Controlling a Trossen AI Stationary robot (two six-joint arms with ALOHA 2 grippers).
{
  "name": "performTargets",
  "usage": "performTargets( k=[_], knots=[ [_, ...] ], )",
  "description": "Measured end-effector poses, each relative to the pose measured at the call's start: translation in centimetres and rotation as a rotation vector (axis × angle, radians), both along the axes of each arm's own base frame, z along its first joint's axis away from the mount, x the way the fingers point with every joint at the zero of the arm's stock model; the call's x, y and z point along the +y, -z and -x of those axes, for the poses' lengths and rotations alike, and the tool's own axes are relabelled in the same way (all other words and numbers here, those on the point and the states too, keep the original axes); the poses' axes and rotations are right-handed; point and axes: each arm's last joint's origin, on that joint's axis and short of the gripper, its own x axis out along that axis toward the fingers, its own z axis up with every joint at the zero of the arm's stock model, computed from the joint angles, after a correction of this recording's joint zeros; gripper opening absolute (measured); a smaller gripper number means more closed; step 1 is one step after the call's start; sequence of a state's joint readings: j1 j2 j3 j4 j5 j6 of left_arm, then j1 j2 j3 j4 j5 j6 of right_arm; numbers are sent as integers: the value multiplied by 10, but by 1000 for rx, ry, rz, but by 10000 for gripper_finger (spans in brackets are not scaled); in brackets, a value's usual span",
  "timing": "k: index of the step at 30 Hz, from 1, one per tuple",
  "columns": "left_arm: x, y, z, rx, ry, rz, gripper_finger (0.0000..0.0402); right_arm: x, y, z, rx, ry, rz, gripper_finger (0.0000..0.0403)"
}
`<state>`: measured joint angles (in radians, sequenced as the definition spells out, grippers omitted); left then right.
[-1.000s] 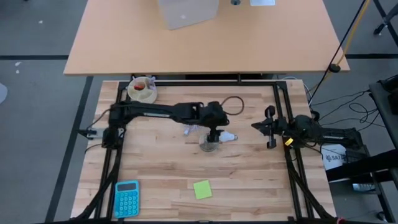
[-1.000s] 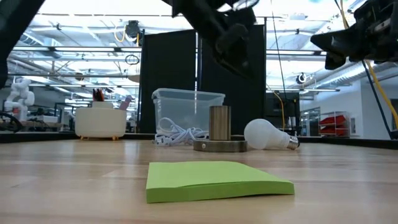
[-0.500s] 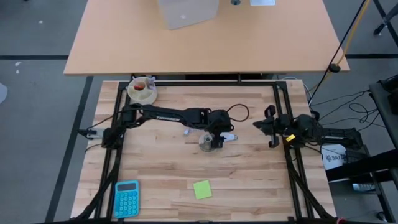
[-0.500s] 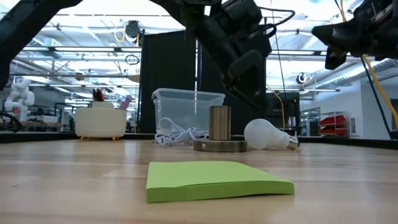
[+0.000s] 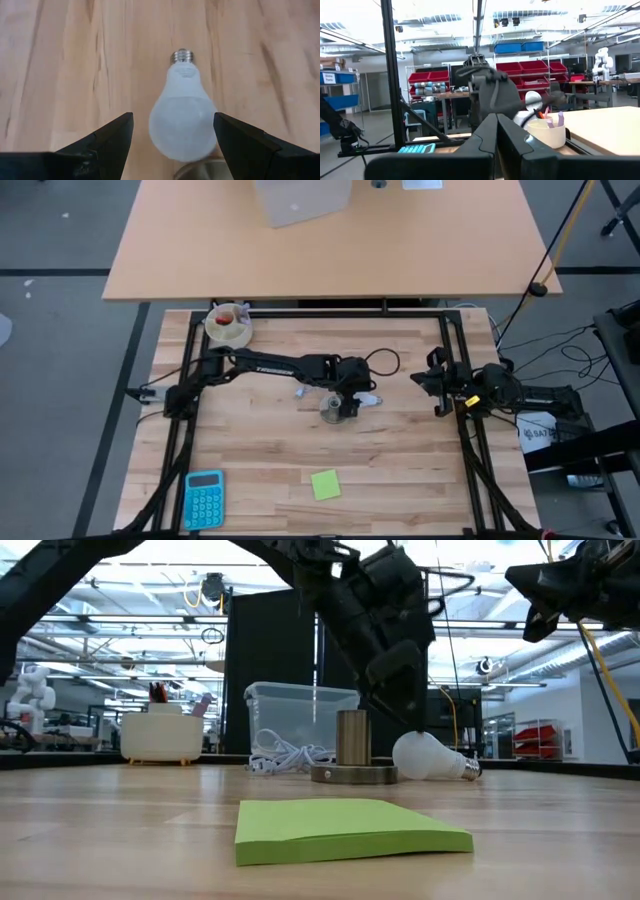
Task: Screw lightbulb
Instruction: Insert the lightbulb into the lamp
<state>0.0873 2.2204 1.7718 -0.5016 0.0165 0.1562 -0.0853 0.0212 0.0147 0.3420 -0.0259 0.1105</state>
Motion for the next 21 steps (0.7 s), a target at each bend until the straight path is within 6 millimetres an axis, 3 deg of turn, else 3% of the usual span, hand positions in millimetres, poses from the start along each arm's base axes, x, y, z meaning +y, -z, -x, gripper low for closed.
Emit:
performTargets(
  k=[3,15,21],
  knots=[
    [0,10,-3,3,-1,-1,282,0,0,0,5,0,1,4],
    [-1,6,-13,-105,7,-10,282,0,3,-1,37,5,13,4],
    [-1,15,-16,-106,17,-11,282,0,4,-1,40,6,17,4]
  ],
)
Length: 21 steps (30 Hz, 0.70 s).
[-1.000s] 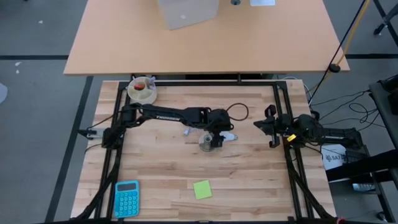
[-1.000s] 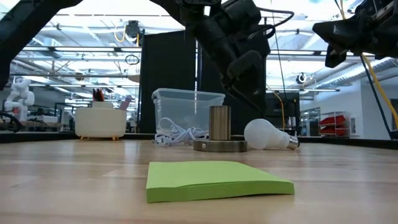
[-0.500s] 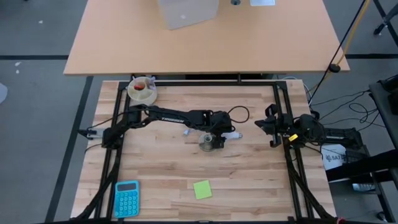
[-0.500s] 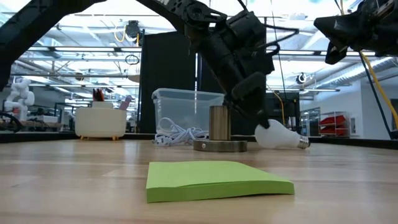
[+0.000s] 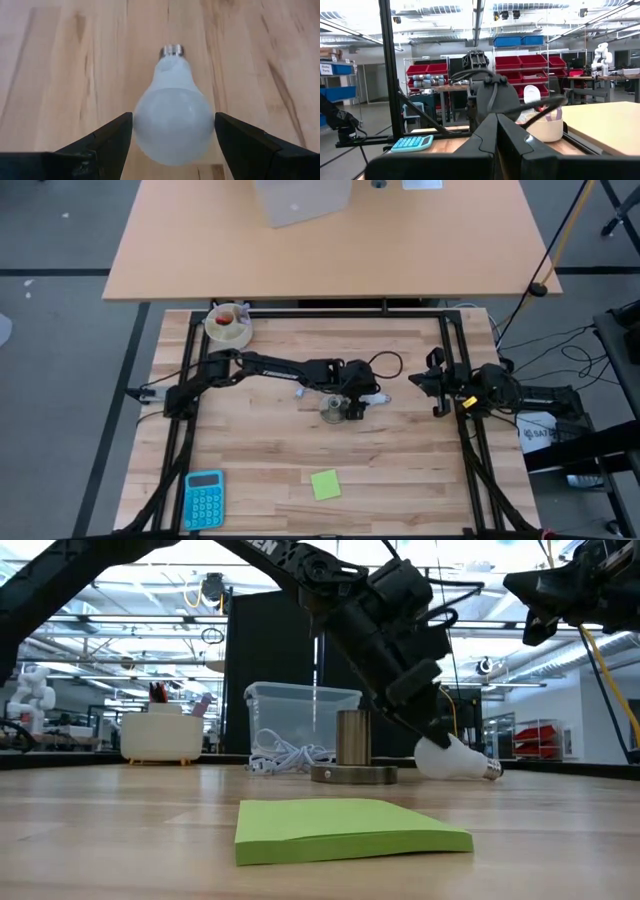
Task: Screw lightbulb
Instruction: Insert the lightbulb into the lamp
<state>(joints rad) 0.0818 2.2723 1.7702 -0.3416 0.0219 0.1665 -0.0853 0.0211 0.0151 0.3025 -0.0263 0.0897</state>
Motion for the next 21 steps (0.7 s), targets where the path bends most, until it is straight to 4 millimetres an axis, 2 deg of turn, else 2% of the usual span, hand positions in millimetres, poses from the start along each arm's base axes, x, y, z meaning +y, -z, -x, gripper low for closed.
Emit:
performTargets(
  k=[17,21],
  knots=[
    [-16,5,-6,-32,10,17,282,0,0,0,2,11,25,4],
    [-22,14,-9,-40,9,8,282,0,0,0,1,12,25,4]
  ],
)
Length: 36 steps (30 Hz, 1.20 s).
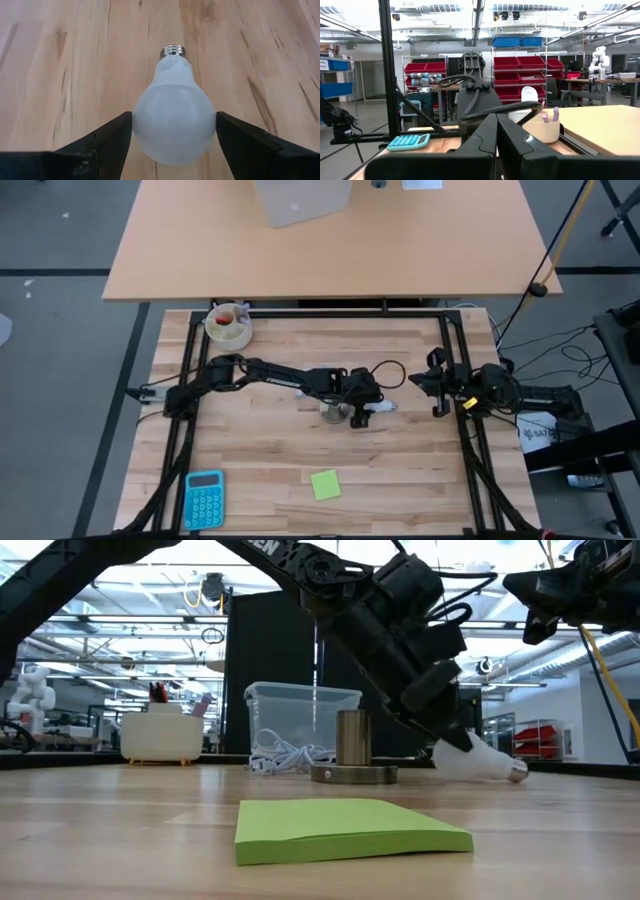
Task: Screw lightbulb
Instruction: Insert the lightbulb into the lamp
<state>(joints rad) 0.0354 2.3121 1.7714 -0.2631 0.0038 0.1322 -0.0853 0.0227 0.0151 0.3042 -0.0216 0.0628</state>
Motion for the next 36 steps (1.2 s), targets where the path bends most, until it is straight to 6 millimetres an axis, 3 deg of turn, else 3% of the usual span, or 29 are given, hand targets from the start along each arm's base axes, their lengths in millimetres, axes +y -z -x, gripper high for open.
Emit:
performTargets(
  k=[15,27,36],
  knots=[
    [-4,7,-3,-3,-54,-4,263,0,1,-1,7,1,-2,4],
    [-2,-17,9,35,-91,-87,257,0,1,-1,11,1,-2,4],
    [-1,-24,10,61,-85,-106,256,0,5,-3,60,0,-8,4]
  ],
)
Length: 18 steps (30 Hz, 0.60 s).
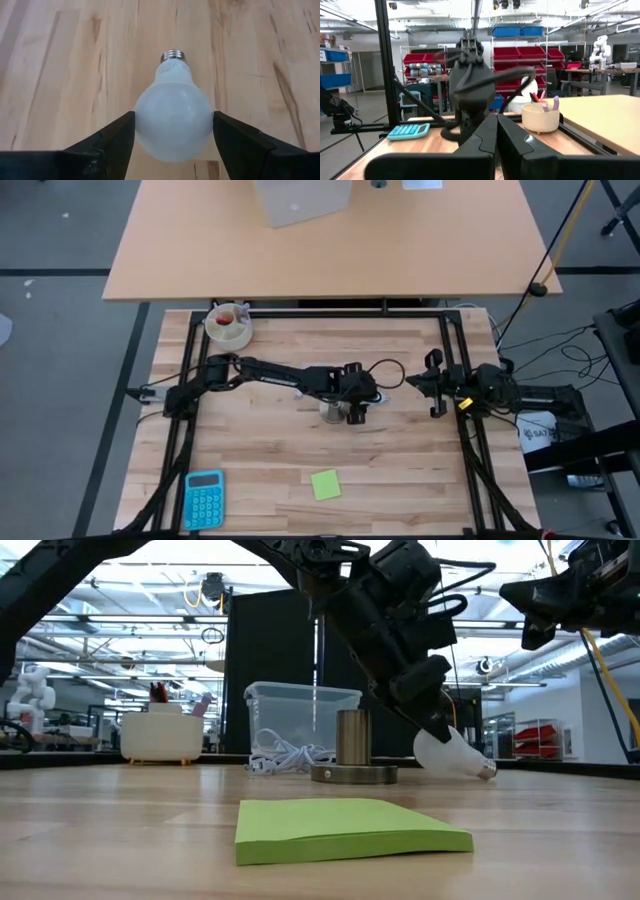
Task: Screw lightbulb
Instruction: Insert the lightbulb into the lamp
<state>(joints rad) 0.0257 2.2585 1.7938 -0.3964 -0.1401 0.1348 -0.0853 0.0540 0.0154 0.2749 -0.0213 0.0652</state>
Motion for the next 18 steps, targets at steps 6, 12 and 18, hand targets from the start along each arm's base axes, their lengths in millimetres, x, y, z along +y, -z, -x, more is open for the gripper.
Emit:
performTargets(
  k=[6,12,18],
  knots=[
    [0,-19,-3,-1,-2,-11,256,0,1,-1,9,-4,-30,4],
    [0,-30,-5,-12,13,-25,256,0,6,-2,60,-9,-33,4],
    [2,-32,-6,-11,12,-25,256,-1,16,-4,169,14,-35,14]
  ],
)
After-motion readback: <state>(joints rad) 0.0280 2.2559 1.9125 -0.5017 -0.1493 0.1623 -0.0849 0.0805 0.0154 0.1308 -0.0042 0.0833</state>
